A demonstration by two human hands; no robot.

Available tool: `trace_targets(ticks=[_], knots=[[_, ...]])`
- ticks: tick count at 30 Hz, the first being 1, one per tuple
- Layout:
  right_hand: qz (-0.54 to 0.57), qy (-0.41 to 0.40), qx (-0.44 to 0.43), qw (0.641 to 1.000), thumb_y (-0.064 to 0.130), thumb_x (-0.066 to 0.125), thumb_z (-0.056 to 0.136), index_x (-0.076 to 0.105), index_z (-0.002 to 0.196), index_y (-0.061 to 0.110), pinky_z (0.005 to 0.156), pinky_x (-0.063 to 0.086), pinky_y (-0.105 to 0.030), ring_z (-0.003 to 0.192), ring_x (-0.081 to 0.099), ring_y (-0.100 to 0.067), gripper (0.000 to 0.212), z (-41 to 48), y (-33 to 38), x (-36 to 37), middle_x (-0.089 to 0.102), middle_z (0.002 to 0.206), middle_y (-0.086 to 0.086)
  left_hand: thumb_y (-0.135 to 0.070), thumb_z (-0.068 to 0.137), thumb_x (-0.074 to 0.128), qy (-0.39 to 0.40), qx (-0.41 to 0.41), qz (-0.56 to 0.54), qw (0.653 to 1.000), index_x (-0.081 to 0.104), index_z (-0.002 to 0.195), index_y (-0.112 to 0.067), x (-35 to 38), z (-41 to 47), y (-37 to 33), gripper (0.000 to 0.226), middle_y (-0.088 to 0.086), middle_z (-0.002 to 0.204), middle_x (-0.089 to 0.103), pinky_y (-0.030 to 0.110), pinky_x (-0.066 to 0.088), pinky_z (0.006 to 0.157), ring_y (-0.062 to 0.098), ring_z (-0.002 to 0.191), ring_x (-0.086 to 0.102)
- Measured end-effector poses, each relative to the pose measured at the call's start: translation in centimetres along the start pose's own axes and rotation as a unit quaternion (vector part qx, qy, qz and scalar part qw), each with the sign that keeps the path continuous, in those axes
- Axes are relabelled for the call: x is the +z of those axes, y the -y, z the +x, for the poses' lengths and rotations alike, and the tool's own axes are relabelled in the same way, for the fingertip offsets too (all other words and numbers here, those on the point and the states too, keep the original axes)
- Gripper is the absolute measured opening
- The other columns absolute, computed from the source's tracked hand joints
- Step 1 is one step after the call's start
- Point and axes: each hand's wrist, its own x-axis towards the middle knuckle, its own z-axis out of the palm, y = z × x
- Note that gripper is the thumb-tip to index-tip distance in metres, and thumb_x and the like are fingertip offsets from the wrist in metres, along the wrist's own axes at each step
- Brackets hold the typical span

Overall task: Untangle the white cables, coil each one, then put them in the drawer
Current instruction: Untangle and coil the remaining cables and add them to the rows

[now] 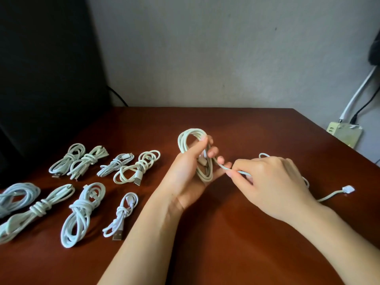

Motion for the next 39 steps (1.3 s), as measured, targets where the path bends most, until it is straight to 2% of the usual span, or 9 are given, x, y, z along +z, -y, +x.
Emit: trace_targets(ticks=[2, 6, 10, 20, 25, 32, 35, 37, 39], knots=[[-0.002, -0.001, -0.011, 1.000, 0.041, 0.047, 0.088, 0.061, 0.068, 0.026, 0.039, 0.036, -0.024, 0.038, 0.045, -0.017, 0.030, 0.0, 0.1, 0.2, 0.042, 0.044, 0.009, -0.027, 0.097, 0.043, -0.016, 0.007, -0.035, 0.999, 0.050, 0.082, -0.017, -0.2, 0.2, -0.2, 0.020, -0.003, 0.062, 0.038, 0.029, 0.054, 0.063, 0.011, 0.053, 0.043], [0.062, 0.046, -0.005, 0.997, 0.050, 0.041, 0.089, 0.046, 0.067, 0.033, 0.044, 0.024, -0.012, 0.040, 0.035, -0.006, 0.029, 0.0, -0.1, 0.2, 0.035, 0.043, 0.013, -0.025, 0.100, 0.041, -0.084, 0.083, -0.071, 0.990, 0.048, 0.079, -0.016, -0.9, 0.7, -0.8, 0.023, -0.005, 0.057, 0.036, 0.018, 0.039, 0.046, 0.007, 0.046, 0.032], [0.113, 0.150, -0.009, 0.982, 0.045, 0.053, 0.085, 0.051, 0.074, 0.032, 0.056, 0.041, -0.016, 0.067, 0.054, -0.005, 0.018, -0.1, -0.4, 0.2, 0.054, 0.066, 0.015, -0.027, 0.102, 0.038, -0.143, 0.133, -0.132, 0.972, 0.046, 0.078, -0.018, -1.9, 1.1, -1.6, 0.027, -0.006, 0.053, 0.033, 0.015, 0.031, 0.040, 0.006, 0.040, 0.029], [0.123, 0.230, -0.045, 0.964, 0.027, 0.058, 0.085, 0.052, 0.081, 0.035, 0.066, 0.045, -0.014, 0.080, 0.055, -0.002, 0.010, -0.3, 0.0, -0.3, 0.054, 0.078, 0.019, -0.026, 0.103, 0.036, -0.252, 0.210, -0.132, 0.935, 0.042, 0.076, -0.018, -2.9, 1.3, -2.3, 0.029, -0.006, 0.051, 0.030, 0.016, 0.027, 0.040, 0.006, 0.041, 0.025], [0.116, 0.236, -0.072, 0.962, 0.039, 0.057, 0.088, 0.049, 0.081, 0.037, 0.069, 0.034, -0.010, 0.089, 0.044, 0.001, 0.011, -0.2, 0.1, -0.4, 0.050, 0.078, 0.019, -0.030, 0.104, 0.036, -0.280, 0.229, -0.125, 0.924, 0.042, 0.077, -0.018, -3.4, 1.3, -2.2, 0.030, -0.006, 0.055, 0.030, 0.017, 0.028, 0.041, 0.006, 0.042, 0.026], [0.104, 0.159, -0.044, 0.981, 0.046, 0.030, 0.093, 0.052, 0.089, 0.031, 0.063, 0.041, -0.019, 0.075, 0.050, -0.009, 0.028, 0.1, 0.6, -0.5, 0.052, 0.077, 0.009, -0.034, 0.102, 0.041, -0.358, 0.260, -0.030, 0.896, 0.045, 0.079, -0.019, -3.5, 1.3, -2.3, 0.028, -0.005, 0.063, 0.034, 0.018, 0.032, 0.045, 0.005, 0.045, 0.031], [0.083, 0.100, -0.066, 0.989, 0.045, 0.026, 0.097, 0.059, 0.093, 0.027, 0.057, 0.050, -0.033, 0.064, 0.054, -0.013, 0.038, 0.1, 0.3, -0.5, 0.055, 0.074, 0.008, -0.041, 0.100, 0.042, -0.385, 0.239, 0.087, 0.887, 0.049, 0.092, -0.019, -3.4, 1.5, -1.7, 0.025, -0.005, 0.070, 0.042, 0.020, 0.040, 0.052, 0.006, 0.053, 0.041], [0.097, 0.083, -0.094, 0.987, 0.040, 0.030, 0.098, 0.062, 0.092, 0.025, 0.054, 0.050, -0.036, 0.062, 0.055, -0.014, 0.036, -0.1, 0.2, -0.3, 0.054, 0.072, 0.008, -0.041, 0.098, 0.045, -0.371, 0.224, 0.181, 0.883, 0.054, 0.108, -0.016, -3.2, 1.7, -1.1, 0.028, 0.002, 0.090, 0.058, 0.030, 0.051, 0.076, 0.016, 0.080, 0.059], [0.143, 0.078, -0.105, 0.981, 0.035, 0.036, 0.096, 0.065, 0.088, 0.022, 0.057, 0.048, -0.034, 0.062, 0.055, -0.013, 0.033, -0.3, 0.3, -0.1, 0.056, 0.071, 0.007, -0.041, 0.097, 0.048, -0.345, 0.211, 0.273, 0.873, 0.053, 0.121, -0.015, -3.0, 1.6, -0.6, 0.036, 0.009, 0.114, 0.062, 0.044, 0.046, 0.101, 0.024, 0.110, 0.059]])
